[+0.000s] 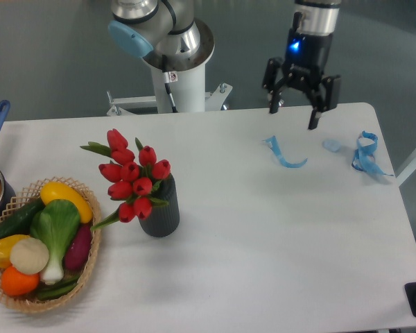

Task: Pick up the flowers from the vase
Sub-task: 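Move the open gripper toward the red tulips in the grey vase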

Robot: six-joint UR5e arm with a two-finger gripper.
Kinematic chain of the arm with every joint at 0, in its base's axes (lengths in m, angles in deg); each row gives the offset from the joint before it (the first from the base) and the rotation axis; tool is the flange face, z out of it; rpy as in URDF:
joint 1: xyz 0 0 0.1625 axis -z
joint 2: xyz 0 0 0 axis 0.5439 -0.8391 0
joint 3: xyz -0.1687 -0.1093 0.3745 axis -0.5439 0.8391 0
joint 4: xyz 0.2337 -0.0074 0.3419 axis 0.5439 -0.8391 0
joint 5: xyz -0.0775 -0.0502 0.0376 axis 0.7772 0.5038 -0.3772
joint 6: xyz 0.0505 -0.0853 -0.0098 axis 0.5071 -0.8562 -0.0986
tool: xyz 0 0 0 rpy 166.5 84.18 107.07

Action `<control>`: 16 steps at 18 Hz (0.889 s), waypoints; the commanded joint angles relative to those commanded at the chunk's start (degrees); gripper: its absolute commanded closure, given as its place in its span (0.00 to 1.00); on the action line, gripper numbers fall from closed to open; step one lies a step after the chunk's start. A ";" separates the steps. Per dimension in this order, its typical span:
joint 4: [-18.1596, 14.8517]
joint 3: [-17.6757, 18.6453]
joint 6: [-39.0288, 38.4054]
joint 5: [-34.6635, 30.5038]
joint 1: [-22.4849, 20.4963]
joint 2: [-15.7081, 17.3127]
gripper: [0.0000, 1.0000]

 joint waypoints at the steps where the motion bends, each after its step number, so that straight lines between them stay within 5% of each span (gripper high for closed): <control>1: 0.00 0.88 -0.26 1.14 0.88 0.00 0.00; 6: 0.09 5.54 -1.41 14.14 1.77 0.09 0.00; 16: 0.18 6.34 -7.39 18.47 7.92 0.00 0.00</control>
